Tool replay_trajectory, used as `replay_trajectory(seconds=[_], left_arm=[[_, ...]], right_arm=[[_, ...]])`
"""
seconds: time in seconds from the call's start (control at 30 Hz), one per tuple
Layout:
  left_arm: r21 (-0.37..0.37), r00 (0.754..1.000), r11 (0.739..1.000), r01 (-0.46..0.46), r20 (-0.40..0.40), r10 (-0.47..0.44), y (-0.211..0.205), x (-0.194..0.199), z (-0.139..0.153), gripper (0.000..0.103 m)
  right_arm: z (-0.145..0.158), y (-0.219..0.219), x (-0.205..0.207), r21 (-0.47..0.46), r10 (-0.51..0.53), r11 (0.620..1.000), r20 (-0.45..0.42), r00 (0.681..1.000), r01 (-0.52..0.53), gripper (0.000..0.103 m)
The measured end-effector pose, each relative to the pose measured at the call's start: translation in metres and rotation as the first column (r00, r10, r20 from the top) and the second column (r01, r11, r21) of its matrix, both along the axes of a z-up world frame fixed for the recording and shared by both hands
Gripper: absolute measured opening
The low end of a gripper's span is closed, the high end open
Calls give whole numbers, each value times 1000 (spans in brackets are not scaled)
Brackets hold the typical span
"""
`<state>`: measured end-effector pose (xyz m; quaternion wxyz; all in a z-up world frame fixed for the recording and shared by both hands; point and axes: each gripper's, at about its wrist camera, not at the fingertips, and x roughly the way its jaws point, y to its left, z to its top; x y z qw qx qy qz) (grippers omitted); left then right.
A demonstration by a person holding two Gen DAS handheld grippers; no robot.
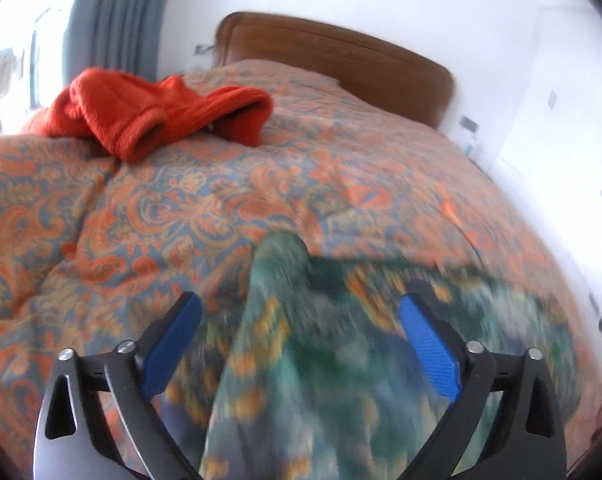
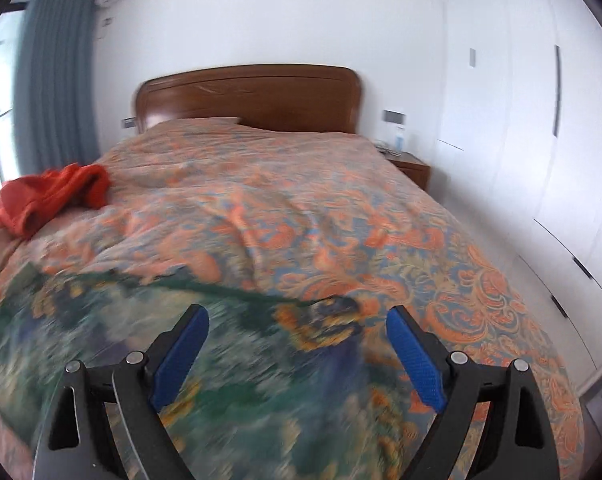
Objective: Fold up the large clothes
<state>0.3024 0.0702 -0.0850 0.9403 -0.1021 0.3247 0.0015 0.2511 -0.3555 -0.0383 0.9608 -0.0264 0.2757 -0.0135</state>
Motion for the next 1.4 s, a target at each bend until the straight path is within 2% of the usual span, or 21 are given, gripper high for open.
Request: replay_trajectory(seconds=[0.07,0.13,0.23,0.27,0.33,0.4,0.47,0.53,0.6,0.8,1.1,1.4], left_arm=[[46,999,998,42,-16,-41,-11,-18,-11,101],[124,996,989,75,-60,-68,-23,-30,-36,101],[216,991,975,60,-128,-32,-22,-32,-67,101],[219,990,974,53,-138,-23,-18,-33,-73,102],[149,989,988,43,-145,-21,-3,-33,-88,103],[100,989,995,24,-146,-9,5,-35,-94,103],[120,990,993,19,-139,-2,2,-36,-95,103],[151,992,988,13,-126,6,-3,-38,-93,103],[152,994,988,10,-112,7,-5,-41,-93,103],[92,996,996,14,-90,-6,2,-45,-97,103],[22,997,1000,19,-72,-18,8,-46,-97,103],[47,997,998,31,-73,-28,5,-50,-95,103]], right_arm=[[-4,12,-22,5,54,999,-17,998,-54,92],[-22,23,-39,-3,89,996,-65,994,-89,92],[-59,27,-45,-49,61,996,-154,986,-70,92],[-70,23,-44,-52,41,997,-188,981,-51,92],[-94,8,-38,-49,-12,999,-257,966,0,92],[-106,-8,-37,-19,-32,999,-254,967,28,92],[-113,-26,-35,28,-78,996,-261,962,89,94],[-120,-43,-33,140,-74,983,-277,958,117,97],[-125,-51,-35,196,-71,972,-266,961,126,99],[-137,-47,-45,177,-70,979,-198,978,106,99],[-141,-49,-49,204,-63,974,-174,983,99,100],[-142,-45,-51,184,-71,977,-171,983,103,100]])
